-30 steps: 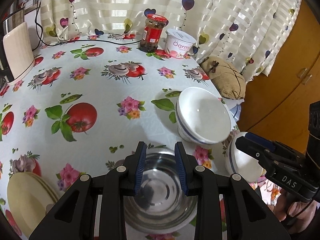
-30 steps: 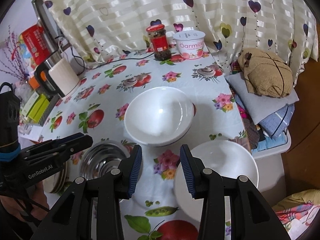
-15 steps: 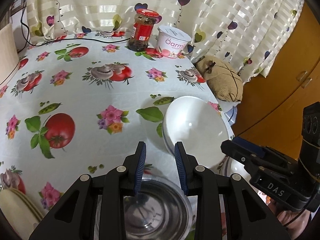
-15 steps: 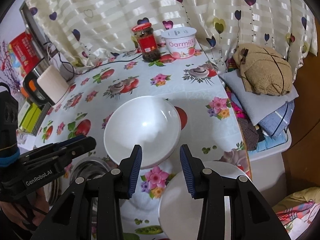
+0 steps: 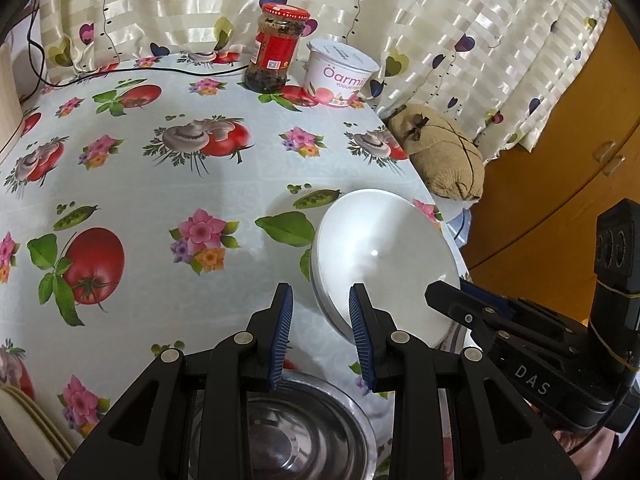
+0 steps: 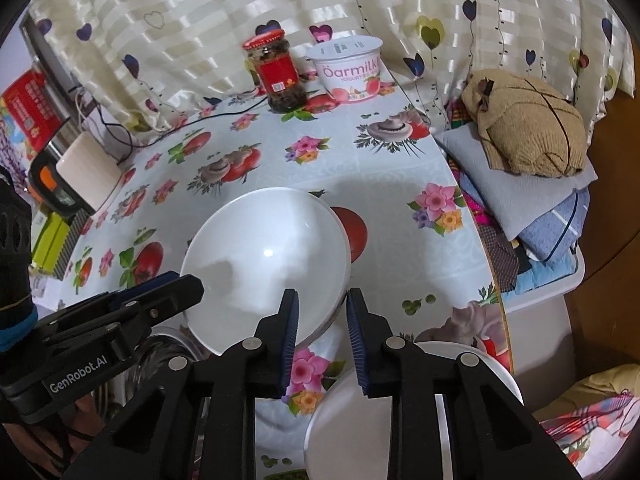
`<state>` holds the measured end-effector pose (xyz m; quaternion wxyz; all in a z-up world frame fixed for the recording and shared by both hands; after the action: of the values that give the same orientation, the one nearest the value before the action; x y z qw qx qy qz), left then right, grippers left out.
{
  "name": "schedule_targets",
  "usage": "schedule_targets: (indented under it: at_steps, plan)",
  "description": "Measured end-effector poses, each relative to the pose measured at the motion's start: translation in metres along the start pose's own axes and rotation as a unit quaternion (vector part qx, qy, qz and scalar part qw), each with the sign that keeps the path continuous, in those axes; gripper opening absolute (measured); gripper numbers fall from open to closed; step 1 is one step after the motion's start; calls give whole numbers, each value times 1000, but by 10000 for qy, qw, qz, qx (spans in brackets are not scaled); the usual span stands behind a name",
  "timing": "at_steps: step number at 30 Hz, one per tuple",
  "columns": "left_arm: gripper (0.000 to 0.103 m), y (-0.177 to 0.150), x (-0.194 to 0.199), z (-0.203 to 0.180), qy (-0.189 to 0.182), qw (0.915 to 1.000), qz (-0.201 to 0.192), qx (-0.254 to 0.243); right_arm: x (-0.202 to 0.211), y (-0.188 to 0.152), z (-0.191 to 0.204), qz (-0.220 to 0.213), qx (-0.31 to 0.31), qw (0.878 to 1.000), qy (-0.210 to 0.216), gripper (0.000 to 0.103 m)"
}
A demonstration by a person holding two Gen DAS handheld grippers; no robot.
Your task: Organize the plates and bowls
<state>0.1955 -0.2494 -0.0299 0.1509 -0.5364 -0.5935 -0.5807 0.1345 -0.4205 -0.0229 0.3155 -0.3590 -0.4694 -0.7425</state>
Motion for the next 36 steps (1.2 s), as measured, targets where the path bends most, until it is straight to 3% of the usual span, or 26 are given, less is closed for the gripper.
schedule_targets:
  at_steps: [5,9,21,36]
  plan:
    - [29,0,-4,-1,-33,10000,18,19,-4,-1,-1,41,-53,10000,-5,22]
    - [22,0,-5,-5,-43,10000,27,-50,-4,-1,-1,32,-55,10000,-15,22]
    - [22,0,9,-8,94,9999,-98,-72,1,-1,3,-34,-33,10000,39,21]
    - [22,-6,46,-11,150,9993,-327,-63,36,-3,23,-327,121,9993,148,21]
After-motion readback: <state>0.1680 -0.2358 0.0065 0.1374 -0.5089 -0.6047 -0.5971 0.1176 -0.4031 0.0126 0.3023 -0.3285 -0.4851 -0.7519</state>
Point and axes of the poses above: each gripper's, at about its wrist camera, not at the fingertips, and x roughly against the way its jaws point, z to its left, y to its top, the point moved 1 cm from there along -x, roughly the way its jaws point, and after that the axes turned 6 degrees about -x, right-handed, at the moved point
